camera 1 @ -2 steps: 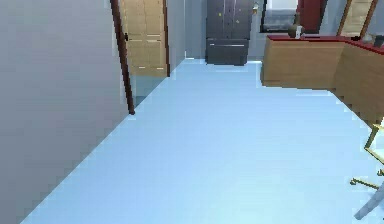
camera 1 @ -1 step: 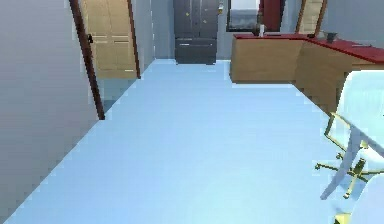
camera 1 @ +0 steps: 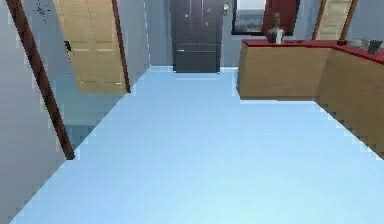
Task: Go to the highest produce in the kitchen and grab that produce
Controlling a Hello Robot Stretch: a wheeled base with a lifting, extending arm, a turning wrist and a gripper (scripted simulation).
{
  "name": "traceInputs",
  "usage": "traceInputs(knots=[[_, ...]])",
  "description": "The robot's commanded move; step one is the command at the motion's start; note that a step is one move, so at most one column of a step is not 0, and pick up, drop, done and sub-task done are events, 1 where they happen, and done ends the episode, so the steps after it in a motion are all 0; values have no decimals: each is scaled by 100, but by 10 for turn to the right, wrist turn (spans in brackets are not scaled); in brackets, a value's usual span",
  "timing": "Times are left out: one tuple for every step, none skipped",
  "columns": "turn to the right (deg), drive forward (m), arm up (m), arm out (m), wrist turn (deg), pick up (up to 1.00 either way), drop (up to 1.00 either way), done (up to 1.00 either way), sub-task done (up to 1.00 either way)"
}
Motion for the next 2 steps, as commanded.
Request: traceInputs(knots=[[270, 0, 0, 0, 0, 0, 0, 0, 0], [0, 100, 0, 0, 0, 0, 0, 0, 0]])
